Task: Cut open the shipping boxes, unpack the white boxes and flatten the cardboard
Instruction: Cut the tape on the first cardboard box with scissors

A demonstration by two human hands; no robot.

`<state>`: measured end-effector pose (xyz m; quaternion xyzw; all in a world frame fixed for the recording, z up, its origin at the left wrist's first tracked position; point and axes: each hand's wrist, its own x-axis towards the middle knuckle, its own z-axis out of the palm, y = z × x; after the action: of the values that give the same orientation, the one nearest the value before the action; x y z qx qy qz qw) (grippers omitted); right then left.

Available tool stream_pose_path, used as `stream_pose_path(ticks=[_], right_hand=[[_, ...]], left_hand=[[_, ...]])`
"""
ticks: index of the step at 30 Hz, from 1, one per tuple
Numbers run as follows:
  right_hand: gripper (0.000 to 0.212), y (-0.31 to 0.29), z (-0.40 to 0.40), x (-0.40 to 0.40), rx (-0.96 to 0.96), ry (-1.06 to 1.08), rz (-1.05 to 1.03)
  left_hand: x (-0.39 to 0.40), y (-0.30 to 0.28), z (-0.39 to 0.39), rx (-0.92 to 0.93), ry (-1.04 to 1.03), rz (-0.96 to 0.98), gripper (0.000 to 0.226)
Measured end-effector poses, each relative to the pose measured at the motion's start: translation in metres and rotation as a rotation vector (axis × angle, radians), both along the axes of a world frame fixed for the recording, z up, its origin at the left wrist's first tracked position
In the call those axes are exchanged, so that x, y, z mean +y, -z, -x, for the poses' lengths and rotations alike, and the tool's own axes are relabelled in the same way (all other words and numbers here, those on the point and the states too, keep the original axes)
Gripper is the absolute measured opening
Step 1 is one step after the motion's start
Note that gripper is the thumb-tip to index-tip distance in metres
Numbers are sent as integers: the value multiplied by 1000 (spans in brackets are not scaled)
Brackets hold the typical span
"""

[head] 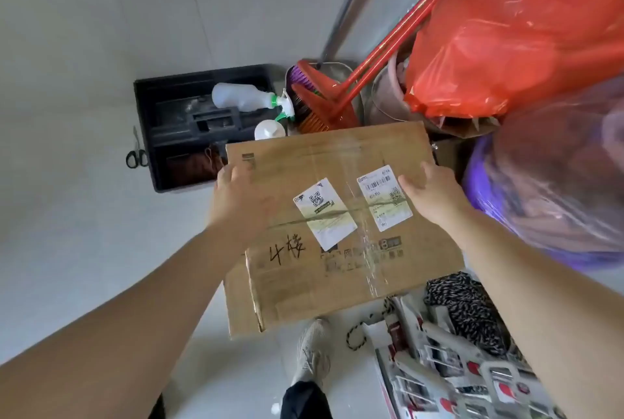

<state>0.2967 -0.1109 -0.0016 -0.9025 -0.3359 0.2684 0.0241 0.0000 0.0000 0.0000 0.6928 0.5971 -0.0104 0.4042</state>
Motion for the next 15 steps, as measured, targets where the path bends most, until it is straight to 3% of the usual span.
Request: stream_pose_path(ticks=[3, 8, 15], right_hand=[[74, 22, -9, -4, -76, 50, 35], [79, 35, -14, -6, -89, 69, 103], [104, 43, -18, -4, -64, 205, 173]], left_hand=[[-12, 21, 2, 32, -163, 47, 79], [-24, 34, 1, 82, -174, 157, 85], [-25, 40, 3, 54, -235, 210, 88]])
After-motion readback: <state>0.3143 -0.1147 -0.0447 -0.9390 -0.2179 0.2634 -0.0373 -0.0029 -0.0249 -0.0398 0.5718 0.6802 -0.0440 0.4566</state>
